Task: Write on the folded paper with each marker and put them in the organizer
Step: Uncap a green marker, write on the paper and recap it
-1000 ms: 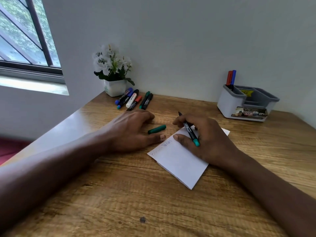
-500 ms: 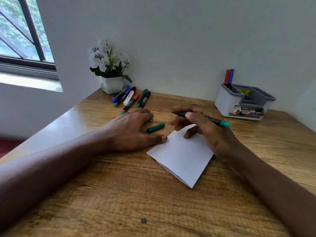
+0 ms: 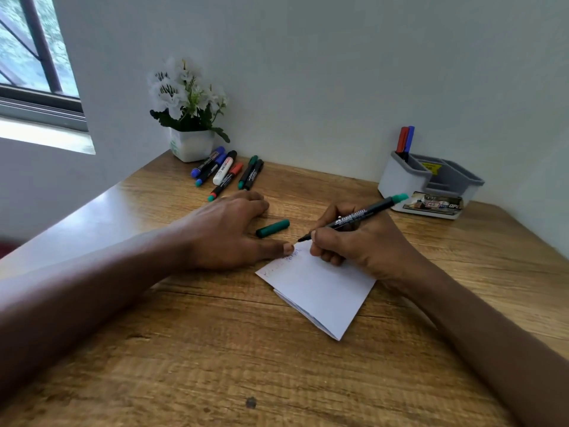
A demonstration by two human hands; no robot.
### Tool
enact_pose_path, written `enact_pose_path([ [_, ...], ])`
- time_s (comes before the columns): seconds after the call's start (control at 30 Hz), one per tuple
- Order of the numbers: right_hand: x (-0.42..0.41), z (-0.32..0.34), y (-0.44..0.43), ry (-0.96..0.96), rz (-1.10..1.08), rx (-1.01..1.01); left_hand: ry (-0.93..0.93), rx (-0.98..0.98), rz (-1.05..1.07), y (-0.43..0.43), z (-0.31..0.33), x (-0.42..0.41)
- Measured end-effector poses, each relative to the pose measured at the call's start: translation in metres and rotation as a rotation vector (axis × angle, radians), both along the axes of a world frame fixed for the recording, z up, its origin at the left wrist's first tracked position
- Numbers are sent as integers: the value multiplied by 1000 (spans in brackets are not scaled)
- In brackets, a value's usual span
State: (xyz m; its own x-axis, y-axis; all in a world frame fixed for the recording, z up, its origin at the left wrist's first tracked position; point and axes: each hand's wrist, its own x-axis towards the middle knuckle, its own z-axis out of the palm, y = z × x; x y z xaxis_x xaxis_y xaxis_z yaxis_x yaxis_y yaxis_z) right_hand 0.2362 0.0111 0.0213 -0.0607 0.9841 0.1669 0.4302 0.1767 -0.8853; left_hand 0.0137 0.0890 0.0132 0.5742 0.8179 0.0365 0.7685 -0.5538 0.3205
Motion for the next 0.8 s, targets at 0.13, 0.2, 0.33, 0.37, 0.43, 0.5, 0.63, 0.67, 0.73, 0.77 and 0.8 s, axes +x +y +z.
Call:
enact_pose_path([
  [0.13,0,-2,1,-38,-1,10,-1,-14,-3,0,2,1],
  [0.2,0,-3,1,-57,-17,27,3,-20,-3,0,2,1],
  [0.33,-1,-5,2,-76,-26,47,11,-21,0,-1,3,2],
  [0.37,-1,-4,1,-79,-27,40,15,-24,1,-1,3,2],
  [0.43,-1,-3,1,-80,-27,24,23,-31,3,-1,3,2],
  [0.5,-1,-1,1,-82,-24,17,27,-37,4,-2,4,2],
  [0.63,-1,-2,0,-75,-20,25,30,-43,1,-4,6,1],
  [0.67,-1,-2,0,-79,-14,24,33,-45,3,-5,6,1],
  [0.73,-2,-2,1,-91,-8,21,35,-48,6,-6,7,2],
  [0.77,-2,-2,1,-91,-12,22,35,-48,7,-6,7,2],
  [0.8,-1,-2,1,-89,-19,26,35,-46,6,-6,7,2],
])
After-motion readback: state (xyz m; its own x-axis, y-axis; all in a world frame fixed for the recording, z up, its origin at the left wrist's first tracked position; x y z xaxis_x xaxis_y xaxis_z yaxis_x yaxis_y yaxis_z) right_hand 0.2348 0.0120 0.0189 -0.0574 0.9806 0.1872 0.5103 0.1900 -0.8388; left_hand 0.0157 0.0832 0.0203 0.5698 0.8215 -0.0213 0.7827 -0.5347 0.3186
